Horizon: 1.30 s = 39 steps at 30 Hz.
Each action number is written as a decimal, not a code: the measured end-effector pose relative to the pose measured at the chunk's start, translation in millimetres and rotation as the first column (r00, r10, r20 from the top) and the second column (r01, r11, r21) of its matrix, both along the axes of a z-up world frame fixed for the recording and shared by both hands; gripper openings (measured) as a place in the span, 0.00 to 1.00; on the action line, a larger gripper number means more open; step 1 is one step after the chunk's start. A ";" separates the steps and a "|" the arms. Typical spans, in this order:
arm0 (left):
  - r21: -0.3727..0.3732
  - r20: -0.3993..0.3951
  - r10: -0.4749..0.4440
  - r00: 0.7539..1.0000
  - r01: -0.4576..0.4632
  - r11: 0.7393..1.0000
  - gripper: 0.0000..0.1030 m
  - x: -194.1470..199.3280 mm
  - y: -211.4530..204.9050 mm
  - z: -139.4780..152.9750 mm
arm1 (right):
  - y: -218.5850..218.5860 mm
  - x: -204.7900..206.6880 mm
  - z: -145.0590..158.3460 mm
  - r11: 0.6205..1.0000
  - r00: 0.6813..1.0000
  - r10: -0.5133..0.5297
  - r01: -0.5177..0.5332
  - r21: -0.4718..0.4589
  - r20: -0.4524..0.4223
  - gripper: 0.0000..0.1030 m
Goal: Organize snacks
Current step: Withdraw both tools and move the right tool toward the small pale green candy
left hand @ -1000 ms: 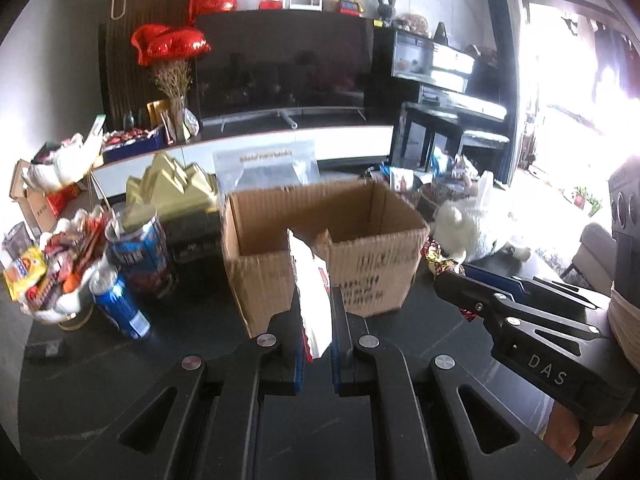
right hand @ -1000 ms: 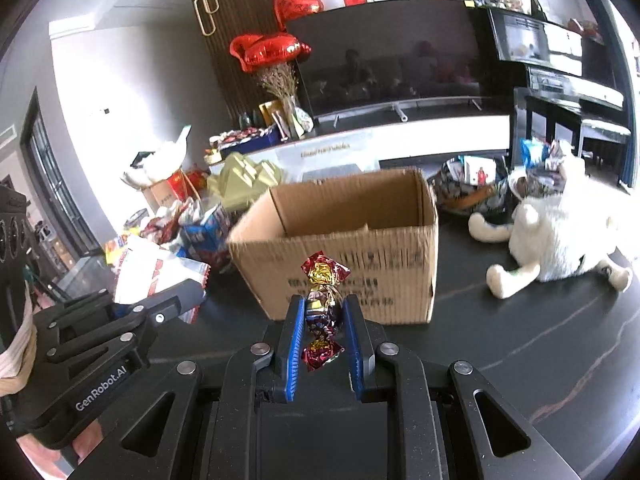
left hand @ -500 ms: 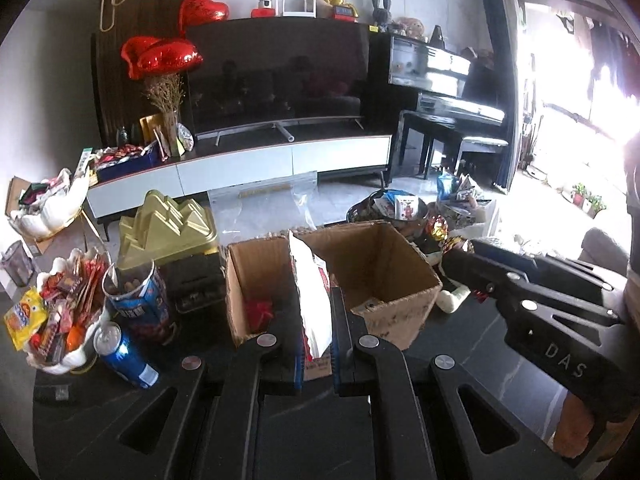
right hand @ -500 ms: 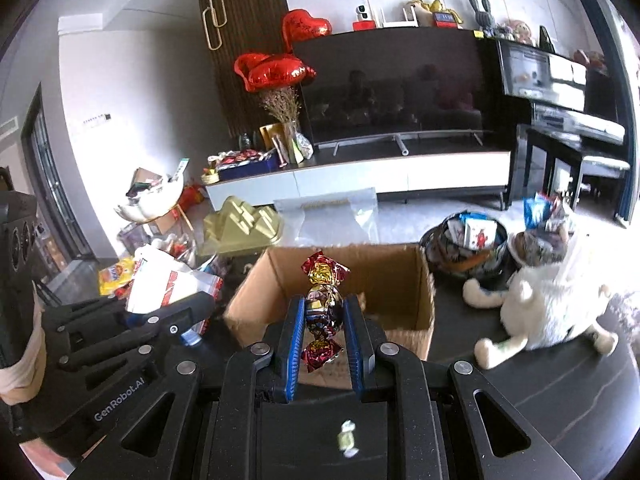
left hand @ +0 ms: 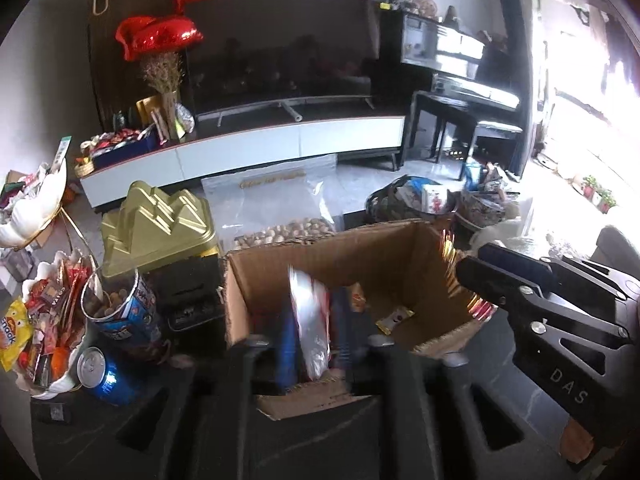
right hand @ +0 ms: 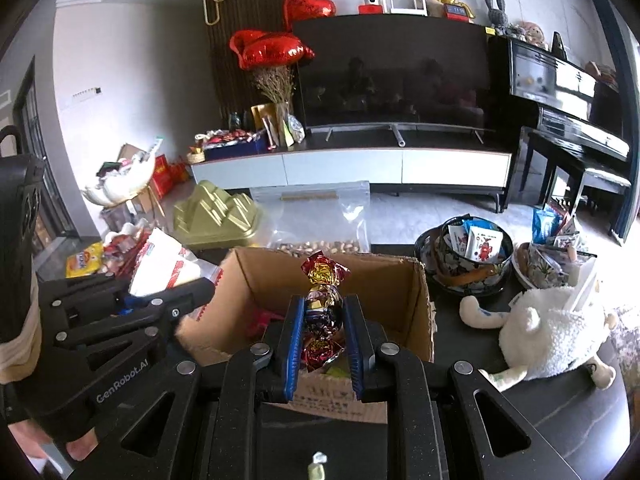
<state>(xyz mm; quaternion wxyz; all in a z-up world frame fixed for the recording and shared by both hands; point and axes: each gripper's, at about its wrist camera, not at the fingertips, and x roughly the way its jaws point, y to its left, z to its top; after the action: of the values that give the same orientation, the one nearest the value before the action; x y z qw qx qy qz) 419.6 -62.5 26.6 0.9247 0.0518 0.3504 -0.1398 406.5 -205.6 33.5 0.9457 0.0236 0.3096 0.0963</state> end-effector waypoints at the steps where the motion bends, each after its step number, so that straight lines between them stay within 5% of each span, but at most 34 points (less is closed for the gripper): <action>1: 0.000 0.007 0.008 1.000 -0.008 1.000 0.39 0.0 1.6 -0.1 | 0.1 1.1 -0.4 1.000 1.000 0.004 -0.004 -0.010 0.003 0.23; 4: 0.021 0.028 0.058 0.998 -0.059 0.998 0.44 -5.0 7.6 -0.1 | 2.0 -1.2 -3.0 0.998 1.000 -0.020 0.021 -0.053 0.023 0.39; 23: 0.005 0.008 0.138 0.990 -0.138 0.990 0.45 -91.9 40.8 -17.7 | 16.6 -68.2 -22.6 0.998 0.999 0.041 -0.041 -0.042 0.005 0.39; 39: 0.058 -0.061 0.183 0.981 -0.179 0.982 0.65 -122.7 44.6 -67.8 | 22.0 -89.6 -83.2 0.998 0.988 0.056 -0.058 -0.009 -0.147 0.39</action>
<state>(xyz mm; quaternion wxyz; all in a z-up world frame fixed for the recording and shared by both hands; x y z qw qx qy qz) 296.9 -17.8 -41.1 0.9198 0.0391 0.3876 -0.0476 316.9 -183.6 -49.7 0.9174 0.0154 0.3795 0.1191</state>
